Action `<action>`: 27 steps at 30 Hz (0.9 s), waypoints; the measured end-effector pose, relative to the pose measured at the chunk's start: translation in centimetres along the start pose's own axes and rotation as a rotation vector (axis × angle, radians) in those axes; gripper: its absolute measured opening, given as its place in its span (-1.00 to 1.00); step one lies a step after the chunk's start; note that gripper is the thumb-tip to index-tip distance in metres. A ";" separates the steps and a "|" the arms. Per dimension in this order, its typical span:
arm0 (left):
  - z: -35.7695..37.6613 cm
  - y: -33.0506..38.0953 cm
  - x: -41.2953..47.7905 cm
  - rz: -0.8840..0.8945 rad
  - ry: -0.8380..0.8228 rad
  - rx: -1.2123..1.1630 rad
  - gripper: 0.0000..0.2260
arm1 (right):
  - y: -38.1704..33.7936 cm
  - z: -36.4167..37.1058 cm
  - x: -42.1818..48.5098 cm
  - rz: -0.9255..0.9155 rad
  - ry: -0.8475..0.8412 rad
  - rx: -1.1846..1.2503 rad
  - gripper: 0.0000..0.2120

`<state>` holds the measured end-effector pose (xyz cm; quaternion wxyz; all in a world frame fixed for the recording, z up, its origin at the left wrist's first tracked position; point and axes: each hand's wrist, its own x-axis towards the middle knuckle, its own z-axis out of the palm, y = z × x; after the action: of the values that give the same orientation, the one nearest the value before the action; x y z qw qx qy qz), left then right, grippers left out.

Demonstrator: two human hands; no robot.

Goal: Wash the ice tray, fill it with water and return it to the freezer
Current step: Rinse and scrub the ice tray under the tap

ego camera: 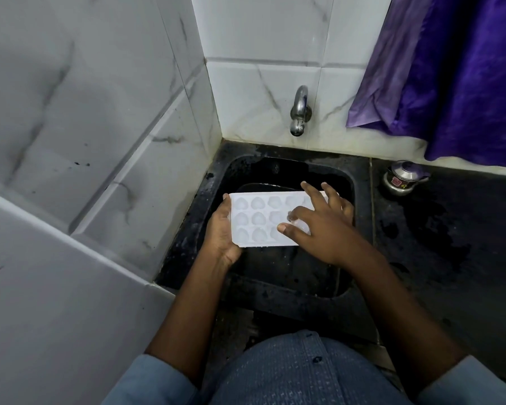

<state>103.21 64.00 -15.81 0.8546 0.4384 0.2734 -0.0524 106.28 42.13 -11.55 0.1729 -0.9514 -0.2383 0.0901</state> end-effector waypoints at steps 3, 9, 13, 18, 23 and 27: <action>-0.2 -0.1 0.1 0.001 0.000 -0.001 -0.35 | 0.0 0.0 -0.2 0.011 0.004 -0.007 -0.47; -0.1 -0.3 0.2 -0.006 0.011 -0.005 -0.34 | -0.1 0.4 -0.1 -0.004 -0.008 0.026 -0.48; -0.1 -0.4 0.3 -0.001 0.019 -0.013 -0.34 | 0.1 0.1 -0.2 0.015 0.022 -0.003 -0.47; 0.2 -0.4 0.4 -0.010 -0.004 -0.018 -0.33 | 0.0 0.1 -0.2 0.009 -0.009 0.015 -0.45; 0.2 -0.3 0.3 -0.011 -0.002 -0.015 -0.34 | 0.1 0.0 -0.2 0.016 0.026 -0.007 -0.43; 0.2 -0.3 0.3 -0.012 -0.001 -0.019 -0.33 | 0.0 0.3 -0.1 0.006 0.007 -0.004 -0.43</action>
<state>103.44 63.74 -16.10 0.8585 0.4285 0.2762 -0.0549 106.06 42.17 -11.85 0.1715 -0.9527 -0.2352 0.0869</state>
